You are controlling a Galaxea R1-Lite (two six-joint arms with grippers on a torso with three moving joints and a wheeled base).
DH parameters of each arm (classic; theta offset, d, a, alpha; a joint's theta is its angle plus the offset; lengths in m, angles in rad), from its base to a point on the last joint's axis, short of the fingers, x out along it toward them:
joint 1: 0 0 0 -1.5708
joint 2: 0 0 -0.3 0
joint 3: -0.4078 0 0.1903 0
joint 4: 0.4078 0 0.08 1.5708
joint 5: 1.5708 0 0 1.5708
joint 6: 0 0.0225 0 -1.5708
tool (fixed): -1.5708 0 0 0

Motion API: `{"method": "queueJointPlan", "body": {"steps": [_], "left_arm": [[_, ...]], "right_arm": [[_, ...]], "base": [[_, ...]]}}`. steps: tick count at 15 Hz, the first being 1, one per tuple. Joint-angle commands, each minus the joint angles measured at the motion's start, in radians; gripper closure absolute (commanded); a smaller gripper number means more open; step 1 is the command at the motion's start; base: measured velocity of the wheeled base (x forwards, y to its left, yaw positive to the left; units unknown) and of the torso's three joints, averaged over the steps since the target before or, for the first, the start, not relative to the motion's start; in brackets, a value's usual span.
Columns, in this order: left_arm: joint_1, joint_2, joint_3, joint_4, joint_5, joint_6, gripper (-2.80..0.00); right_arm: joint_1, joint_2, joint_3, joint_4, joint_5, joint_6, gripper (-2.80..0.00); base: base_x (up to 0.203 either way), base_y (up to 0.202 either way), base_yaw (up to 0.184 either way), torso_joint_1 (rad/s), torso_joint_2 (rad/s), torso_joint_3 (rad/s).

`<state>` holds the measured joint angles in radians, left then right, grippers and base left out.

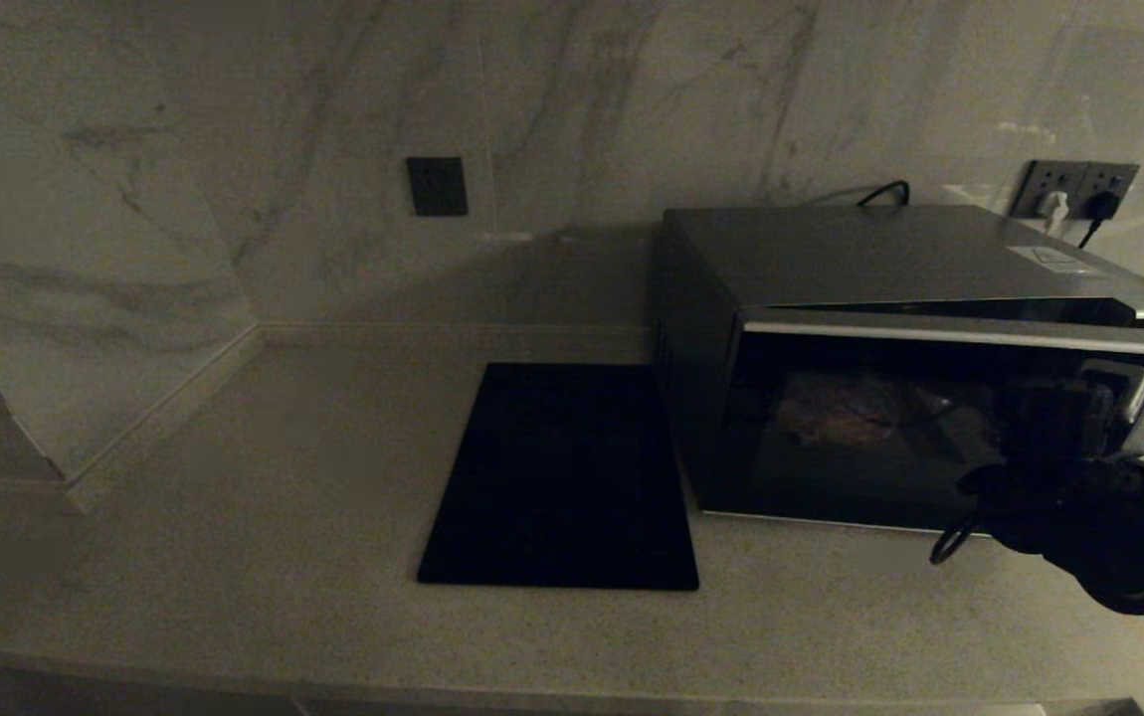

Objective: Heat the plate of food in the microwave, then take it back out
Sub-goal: Open the microwave oven

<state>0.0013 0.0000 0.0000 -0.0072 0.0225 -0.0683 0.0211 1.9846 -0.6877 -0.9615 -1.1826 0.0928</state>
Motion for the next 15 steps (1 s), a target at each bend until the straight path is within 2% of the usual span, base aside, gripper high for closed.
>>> {"method": "queueJointPlan", "body": {"steps": [1,4,7,12,15], "left_arm": [[0.000,0.000,0.000,0.000,0.000,-0.001,0.00],[0.000,0.000,0.000,0.000,0.000,-0.001,0.00],[0.000,0.000,0.000,0.000,0.000,-0.001,0.00],[0.000,0.000,0.000,0.000,0.000,-0.001,0.00],[0.001,0.000,0.000,0.000,0.000,-0.001,0.00]], "right_arm": [[0.015,-0.043,0.075,-0.048,0.054,0.005,0.00],[0.040,-0.104,0.181,-0.118,0.150,0.004,0.00],[0.052,-0.156,0.240,-0.163,0.178,0.003,0.00],[0.074,-0.293,0.326,-0.156,0.226,-0.003,0.00],[0.086,-0.412,0.340,-0.069,0.230,-0.002,0.00]], "base": [[0.000,0.000,0.000,0.000,0.00,0.000],[0.000,0.000,0.000,0.000,0.00,0.000],[0.000,0.000,0.000,0.000,0.00,0.000],[0.000,0.000,0.000,0.000,0.00,0.000],[0.000,0.000,0.000,0.000,0.00,0.000]]}}
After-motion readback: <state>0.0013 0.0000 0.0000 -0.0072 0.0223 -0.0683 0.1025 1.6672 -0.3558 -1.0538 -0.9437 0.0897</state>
